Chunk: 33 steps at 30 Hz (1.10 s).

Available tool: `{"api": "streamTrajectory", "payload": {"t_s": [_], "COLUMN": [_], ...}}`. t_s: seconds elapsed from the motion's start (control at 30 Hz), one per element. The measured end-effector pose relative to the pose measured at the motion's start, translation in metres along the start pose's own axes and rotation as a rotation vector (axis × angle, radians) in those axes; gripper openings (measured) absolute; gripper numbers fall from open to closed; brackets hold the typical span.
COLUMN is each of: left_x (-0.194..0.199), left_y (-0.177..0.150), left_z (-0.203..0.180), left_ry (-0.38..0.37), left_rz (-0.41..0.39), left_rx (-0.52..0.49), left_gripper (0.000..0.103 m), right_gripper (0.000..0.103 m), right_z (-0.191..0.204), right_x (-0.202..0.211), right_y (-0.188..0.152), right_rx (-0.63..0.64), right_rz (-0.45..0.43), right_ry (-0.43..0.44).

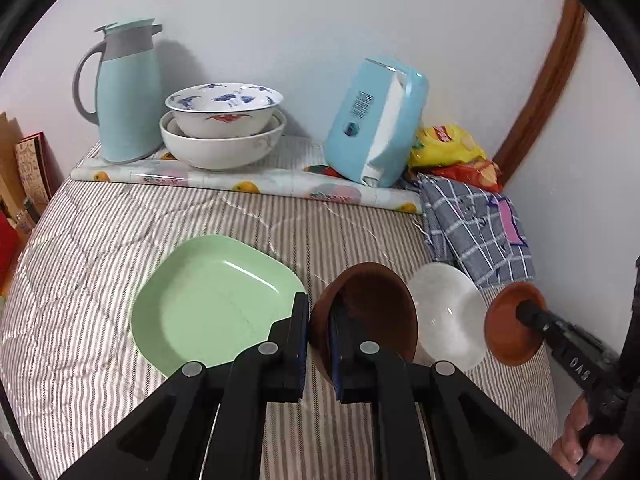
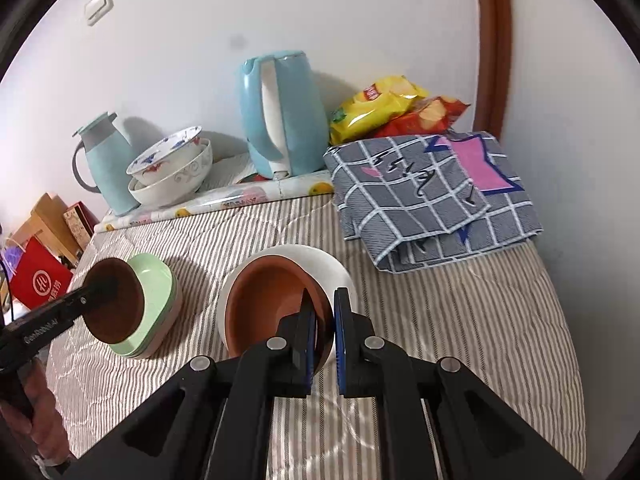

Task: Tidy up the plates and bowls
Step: 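Lower the brown clay dish into the white bowl with the right tool while the left holds another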

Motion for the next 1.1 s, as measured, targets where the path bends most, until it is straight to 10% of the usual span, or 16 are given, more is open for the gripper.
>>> {"api": "streamTrajectory", "payload": {"t_s": [1.1], "left_x": [-0.040], "left_y": [0.014], "left_z": [0.029], "left_ry": [-0.012], "left_rz": [0.029], "left_rx": [0.047], "left_gripper": [0.010], "right_gripper": [0.009], "right_z": [0.010], "right_x": [-0.105], "right_y": [-0.013], "right_rx": [0.041], "right_rz": [0.223], "right_ry": [-0.067]}}
Point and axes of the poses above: each gripper's, at about its wrist camera, not at the fingertips, and x roughly against the way its jaws point, z to its left, y to its top, the point moved 7 cm from there along -x, roughly the way its jaws point, and after that the axes turned 14 degrees about -x, right-handed, at the moved point
